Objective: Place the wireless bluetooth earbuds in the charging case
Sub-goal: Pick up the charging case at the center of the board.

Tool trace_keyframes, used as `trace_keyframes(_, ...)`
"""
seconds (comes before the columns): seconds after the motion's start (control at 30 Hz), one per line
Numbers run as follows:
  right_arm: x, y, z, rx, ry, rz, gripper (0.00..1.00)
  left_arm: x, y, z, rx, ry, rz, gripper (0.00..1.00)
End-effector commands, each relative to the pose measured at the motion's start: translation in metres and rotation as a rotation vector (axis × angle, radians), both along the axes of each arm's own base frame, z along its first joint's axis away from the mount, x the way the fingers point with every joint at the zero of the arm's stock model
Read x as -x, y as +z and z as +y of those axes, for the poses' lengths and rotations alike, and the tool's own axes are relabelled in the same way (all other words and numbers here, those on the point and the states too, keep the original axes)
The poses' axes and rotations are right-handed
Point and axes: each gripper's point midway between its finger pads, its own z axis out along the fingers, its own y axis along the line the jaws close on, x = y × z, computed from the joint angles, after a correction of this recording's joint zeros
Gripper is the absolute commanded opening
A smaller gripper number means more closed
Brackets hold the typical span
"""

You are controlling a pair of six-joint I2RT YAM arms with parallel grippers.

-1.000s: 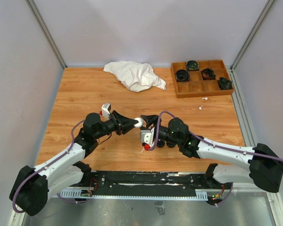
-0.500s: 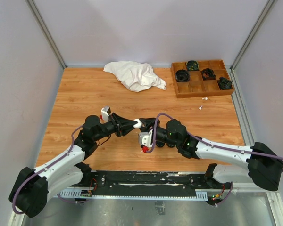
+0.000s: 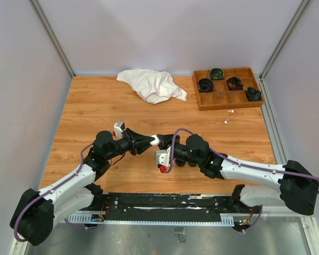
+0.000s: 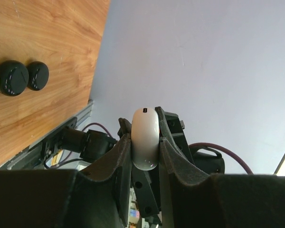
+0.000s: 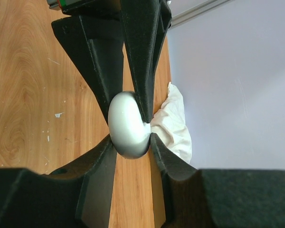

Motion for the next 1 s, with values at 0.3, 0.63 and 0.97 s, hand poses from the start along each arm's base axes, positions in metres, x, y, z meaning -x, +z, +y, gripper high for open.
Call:
trace_keyframes(0.3,0.015,-0.001,-0.011,0.039,-0.043,0.308,0.01,-0.003,0.022,0.013,-0.044,0.08,-0.239,0.71)
trace_keyframes(0.63,0.02,0.003,-0.038,0.008,-0.123,0.697,0.01,-0.007,0.039,0.015,-0.284,0.067,-0.74,0.89)
trace_keyframes(0.97,0.036,0.026,-0.048,-0.008,-0.128,0.968,0.01,0.001,0.037,0.006,-0.374,-0.031,-1.025,0.93)
